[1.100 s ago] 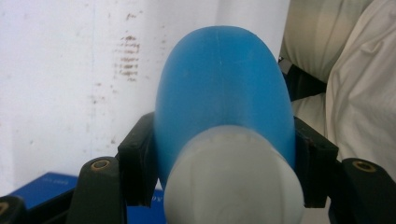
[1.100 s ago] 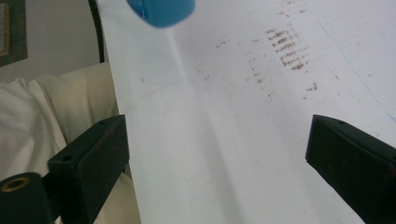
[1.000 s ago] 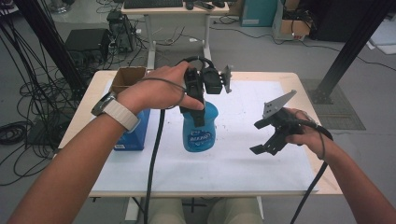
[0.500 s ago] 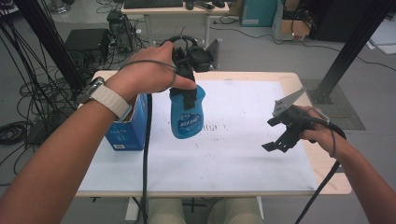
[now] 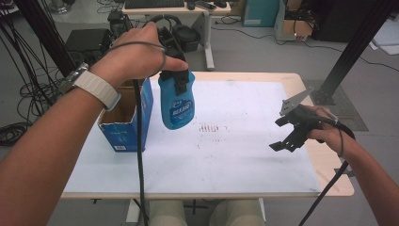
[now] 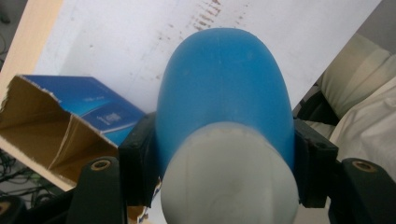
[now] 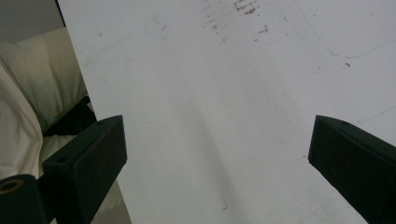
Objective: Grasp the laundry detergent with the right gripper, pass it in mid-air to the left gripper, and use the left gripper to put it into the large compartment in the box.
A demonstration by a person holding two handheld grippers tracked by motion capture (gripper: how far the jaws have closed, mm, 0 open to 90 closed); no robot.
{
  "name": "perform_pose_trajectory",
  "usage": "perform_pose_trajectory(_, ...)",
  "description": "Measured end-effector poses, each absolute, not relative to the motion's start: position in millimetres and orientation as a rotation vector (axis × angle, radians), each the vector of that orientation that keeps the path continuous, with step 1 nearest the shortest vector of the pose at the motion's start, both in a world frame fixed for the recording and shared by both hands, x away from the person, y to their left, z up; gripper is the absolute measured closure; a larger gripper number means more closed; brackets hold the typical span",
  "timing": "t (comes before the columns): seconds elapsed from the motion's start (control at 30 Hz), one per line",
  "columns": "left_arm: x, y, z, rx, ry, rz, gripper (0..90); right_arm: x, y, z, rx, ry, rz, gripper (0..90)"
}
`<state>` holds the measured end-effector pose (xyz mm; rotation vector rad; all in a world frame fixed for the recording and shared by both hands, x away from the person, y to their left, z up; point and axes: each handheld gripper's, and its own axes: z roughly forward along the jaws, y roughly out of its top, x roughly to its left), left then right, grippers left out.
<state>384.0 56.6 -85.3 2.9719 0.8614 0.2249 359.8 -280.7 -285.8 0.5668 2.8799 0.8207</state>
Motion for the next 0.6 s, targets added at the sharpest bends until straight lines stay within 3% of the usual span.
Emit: perform_pose_trajectory(0.6, 395.5, 85.9, -53.2, 2.846, 1.231, 0.254, 37.5, 359.8, -287.9, -284.4, 0.67, 2.868, 0.82, 4.5)
